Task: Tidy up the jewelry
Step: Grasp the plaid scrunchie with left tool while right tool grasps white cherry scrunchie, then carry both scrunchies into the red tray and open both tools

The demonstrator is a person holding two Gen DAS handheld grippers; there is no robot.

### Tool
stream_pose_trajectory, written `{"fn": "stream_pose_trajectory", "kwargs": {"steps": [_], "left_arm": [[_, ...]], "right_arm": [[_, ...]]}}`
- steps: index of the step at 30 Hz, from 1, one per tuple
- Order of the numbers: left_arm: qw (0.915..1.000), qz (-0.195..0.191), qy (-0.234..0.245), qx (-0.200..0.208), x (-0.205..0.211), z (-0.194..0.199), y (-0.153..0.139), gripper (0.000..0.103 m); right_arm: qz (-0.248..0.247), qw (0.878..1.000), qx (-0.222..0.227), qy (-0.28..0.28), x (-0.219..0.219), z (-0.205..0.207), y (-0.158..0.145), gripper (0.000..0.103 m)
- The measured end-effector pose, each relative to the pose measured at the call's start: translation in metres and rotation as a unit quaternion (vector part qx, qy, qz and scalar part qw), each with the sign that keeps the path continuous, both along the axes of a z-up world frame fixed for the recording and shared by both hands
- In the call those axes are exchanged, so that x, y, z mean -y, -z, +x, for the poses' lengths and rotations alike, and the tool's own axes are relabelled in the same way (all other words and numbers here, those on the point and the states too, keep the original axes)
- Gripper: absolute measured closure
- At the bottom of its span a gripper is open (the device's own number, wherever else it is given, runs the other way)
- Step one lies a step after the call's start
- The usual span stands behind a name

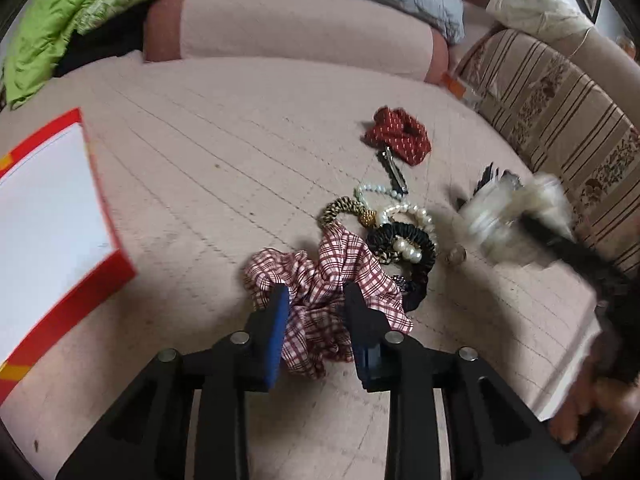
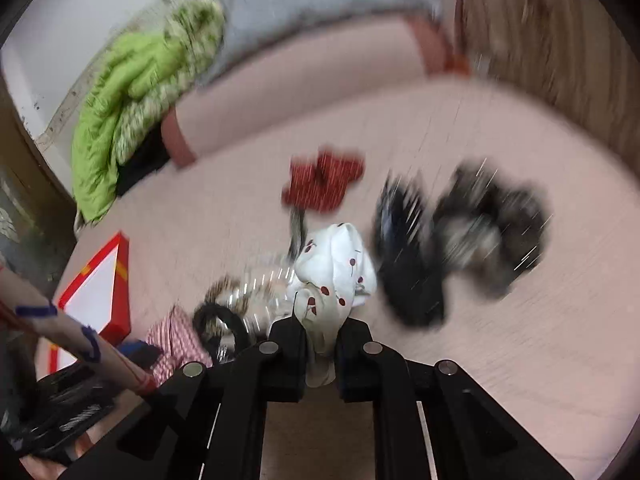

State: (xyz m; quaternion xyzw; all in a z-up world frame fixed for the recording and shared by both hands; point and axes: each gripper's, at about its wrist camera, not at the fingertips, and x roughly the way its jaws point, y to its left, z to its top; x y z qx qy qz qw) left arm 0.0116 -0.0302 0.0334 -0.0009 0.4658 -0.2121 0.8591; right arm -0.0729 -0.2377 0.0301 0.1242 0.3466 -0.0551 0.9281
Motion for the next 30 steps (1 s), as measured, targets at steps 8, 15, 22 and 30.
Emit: {"fn": "stream_pose_trajectory", "kwargs": {"steps": [8,15,22,30], "left_arm": [[0.9998,0.014,0.011,0.011,0.006,0.003,0.015,0.074],[0.9997,-0.001,0.021,0.01,0.002,0.003,0.019,0.069],[0.9987,-0.008,0.023,0.046,-0.003,-0.01,0.006,0.096],[0.9934,-0.042,0.022,0.104,-0.026,-0.026,-0.038,0.097]], "right_arm": [[0.0,0.997,0.077,-0.009,0.002,-0.021,-0.023,0.092],[0.004,0.996,0.082,-0.031,-0.006,-0.018,-0.026,0.092],[-0.005,0.995,0.093,-0.043,-0.015,-0.022,-0.031,0.092],[-0.007,0.992,0.104,-0.066,-0.029,-0.021,-0.036,0.092]]}}
